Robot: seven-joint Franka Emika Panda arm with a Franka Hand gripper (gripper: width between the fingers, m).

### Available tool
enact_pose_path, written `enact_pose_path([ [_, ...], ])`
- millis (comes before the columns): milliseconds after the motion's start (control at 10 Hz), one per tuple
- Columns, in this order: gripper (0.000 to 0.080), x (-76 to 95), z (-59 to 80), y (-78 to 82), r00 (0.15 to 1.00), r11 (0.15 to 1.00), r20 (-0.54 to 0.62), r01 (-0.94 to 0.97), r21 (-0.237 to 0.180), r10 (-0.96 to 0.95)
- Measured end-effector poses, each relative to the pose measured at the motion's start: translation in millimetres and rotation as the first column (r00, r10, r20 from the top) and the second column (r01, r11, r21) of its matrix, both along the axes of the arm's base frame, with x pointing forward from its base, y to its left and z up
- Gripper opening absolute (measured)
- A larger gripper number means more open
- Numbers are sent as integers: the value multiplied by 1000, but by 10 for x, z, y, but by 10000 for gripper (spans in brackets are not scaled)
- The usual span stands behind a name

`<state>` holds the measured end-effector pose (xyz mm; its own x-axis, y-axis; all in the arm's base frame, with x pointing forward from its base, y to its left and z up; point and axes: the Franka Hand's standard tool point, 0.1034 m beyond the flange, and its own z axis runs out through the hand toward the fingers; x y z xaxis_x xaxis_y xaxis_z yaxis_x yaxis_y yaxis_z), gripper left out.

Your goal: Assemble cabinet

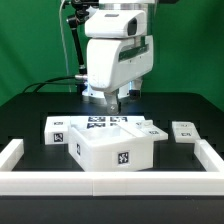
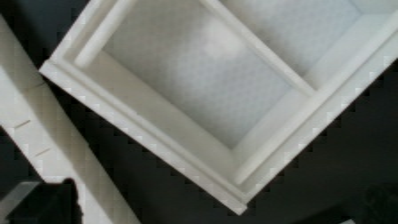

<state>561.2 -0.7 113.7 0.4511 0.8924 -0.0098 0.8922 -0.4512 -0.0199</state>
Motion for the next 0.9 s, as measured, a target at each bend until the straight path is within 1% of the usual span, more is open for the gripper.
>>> enact_pose_path([
  [500, 798, 0, 0, -2, 1000, 1000, 0, 0, -1, 0],
  [600, 798, -7, -9, -17, 999, 999, 8, -34, 0, 34],
  [700, 798, -85, -62, -93, 985, 986, 44, -165, -1, 165],
  [800, 798, -206, -122, -157, 965, 967, 56, -255, -5, 255],
  [900, 798, -278, -164, -178, 942, 944, 67, -330, -11, 330],
])
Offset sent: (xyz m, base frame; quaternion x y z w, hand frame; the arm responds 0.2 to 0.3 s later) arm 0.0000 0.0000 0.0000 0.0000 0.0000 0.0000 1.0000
